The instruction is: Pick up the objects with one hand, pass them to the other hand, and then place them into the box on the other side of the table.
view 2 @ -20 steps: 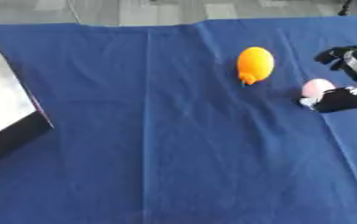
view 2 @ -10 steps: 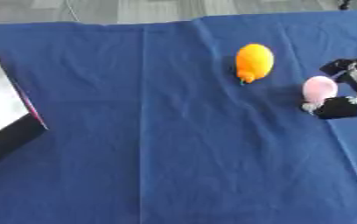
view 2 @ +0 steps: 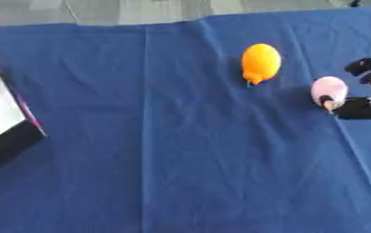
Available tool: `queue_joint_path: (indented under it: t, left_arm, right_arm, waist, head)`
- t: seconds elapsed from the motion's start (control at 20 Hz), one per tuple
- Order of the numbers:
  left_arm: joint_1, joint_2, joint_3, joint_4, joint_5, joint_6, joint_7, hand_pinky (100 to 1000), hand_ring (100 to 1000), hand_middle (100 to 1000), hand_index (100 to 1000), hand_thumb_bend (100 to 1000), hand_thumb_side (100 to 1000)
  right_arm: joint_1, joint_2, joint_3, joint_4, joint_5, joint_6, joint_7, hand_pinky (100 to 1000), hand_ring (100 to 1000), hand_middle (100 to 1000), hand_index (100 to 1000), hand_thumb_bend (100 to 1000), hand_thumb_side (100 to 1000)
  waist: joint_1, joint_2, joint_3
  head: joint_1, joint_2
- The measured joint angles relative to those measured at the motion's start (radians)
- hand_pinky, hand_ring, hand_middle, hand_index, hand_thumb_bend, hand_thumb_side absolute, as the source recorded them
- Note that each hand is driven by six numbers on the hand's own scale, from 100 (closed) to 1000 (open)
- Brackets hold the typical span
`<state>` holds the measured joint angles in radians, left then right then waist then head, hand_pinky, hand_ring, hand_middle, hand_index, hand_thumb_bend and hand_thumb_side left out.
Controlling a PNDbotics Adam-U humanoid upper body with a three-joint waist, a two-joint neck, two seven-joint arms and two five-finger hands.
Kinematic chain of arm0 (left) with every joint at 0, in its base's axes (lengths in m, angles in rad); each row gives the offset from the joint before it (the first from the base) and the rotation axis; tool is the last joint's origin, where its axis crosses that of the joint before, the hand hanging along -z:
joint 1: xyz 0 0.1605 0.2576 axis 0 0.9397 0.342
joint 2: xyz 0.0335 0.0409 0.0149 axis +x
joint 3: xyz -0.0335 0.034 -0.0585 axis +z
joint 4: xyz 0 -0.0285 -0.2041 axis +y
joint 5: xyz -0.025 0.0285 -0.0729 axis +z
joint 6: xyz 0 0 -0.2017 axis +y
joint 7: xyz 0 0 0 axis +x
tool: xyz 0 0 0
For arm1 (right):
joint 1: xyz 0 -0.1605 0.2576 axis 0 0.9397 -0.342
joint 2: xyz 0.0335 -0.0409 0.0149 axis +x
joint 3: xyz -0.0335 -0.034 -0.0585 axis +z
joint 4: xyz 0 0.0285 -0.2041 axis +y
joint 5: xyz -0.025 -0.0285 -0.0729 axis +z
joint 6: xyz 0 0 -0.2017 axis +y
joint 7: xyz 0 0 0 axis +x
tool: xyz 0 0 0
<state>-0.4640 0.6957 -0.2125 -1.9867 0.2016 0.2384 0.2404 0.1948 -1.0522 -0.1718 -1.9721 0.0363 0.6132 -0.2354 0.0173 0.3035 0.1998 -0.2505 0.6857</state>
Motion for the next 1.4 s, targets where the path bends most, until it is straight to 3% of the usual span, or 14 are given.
queue_joint_path:
  t: [0.85, 1.4]
  left_arm:
    - [-0.008, -0.003, 0.000, 0.000, -0.003, -0.008, 0.006, 733, 695, 720, 785, 100, 625]
    - [-0.012, -0.011, 0.001, 0.000, -0.004, -0.017, 0.011, 732, 690, 719, 783, 100, 618]
  right_arm:
    - [-0.016, 0.009, 0.008, 0.049, -0.018, 0.017, -0.025, 776, 723, 685, 774, 416, 235]
    - [-0.037, 0.011, 0.027, 0.081, 0.053, 0.041, -0.044, 769, 714, 678, 766, 421, 210]
  waist:
    - [0.002, 0.020, 0.018]
    - [0.009, 0.027, 0.030]
  head:
    - [-0.013, -0.021]
    - [-0.025, -0.029]
